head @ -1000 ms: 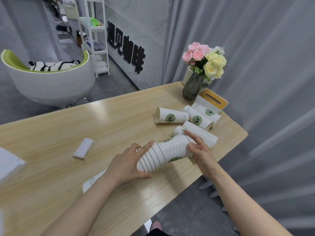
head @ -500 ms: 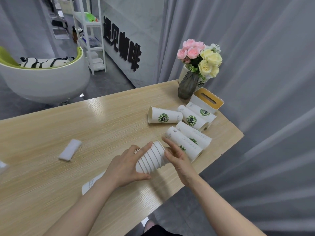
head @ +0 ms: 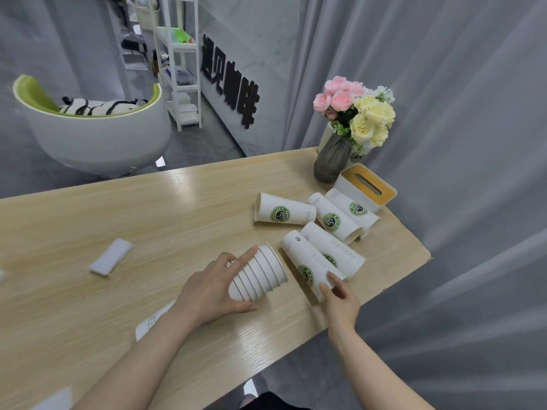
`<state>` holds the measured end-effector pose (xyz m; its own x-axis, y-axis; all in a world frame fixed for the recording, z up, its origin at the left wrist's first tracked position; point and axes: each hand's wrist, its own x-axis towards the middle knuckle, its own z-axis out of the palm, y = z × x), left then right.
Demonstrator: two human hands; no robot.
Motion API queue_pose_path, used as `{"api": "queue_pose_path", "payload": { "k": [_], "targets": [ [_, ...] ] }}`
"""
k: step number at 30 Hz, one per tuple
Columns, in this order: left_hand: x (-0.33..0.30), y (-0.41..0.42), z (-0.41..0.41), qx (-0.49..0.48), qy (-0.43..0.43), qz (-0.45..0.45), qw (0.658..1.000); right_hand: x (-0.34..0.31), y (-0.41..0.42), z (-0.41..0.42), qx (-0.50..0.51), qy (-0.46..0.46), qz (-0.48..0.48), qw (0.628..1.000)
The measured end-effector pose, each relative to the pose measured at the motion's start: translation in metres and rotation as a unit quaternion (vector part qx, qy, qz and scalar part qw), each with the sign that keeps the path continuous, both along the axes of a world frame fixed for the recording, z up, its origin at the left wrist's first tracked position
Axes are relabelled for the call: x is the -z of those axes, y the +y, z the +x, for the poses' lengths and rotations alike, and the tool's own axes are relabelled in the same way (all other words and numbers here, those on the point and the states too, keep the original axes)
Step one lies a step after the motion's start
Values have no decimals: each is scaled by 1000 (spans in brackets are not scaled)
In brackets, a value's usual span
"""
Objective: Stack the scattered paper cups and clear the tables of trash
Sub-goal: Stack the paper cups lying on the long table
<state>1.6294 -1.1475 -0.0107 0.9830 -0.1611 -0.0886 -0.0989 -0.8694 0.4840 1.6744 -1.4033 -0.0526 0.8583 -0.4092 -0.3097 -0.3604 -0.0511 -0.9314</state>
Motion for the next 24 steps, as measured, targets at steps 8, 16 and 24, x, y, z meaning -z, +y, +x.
{"api": "queue_pose_path", "payload": {
  "k": [8,16,24],
  "targets": [
    [10,-16,-1,-39,9,-5,999,3,-7,11,-21,-28,66,997],
    [9,-14,-7,-67,12,-5,998,-23,-27,19,-91,-102,117,984],
    [2,5,-12,-65,0,-9,998,-63,-33,44,-131,-154,129,971]
  ]
}}
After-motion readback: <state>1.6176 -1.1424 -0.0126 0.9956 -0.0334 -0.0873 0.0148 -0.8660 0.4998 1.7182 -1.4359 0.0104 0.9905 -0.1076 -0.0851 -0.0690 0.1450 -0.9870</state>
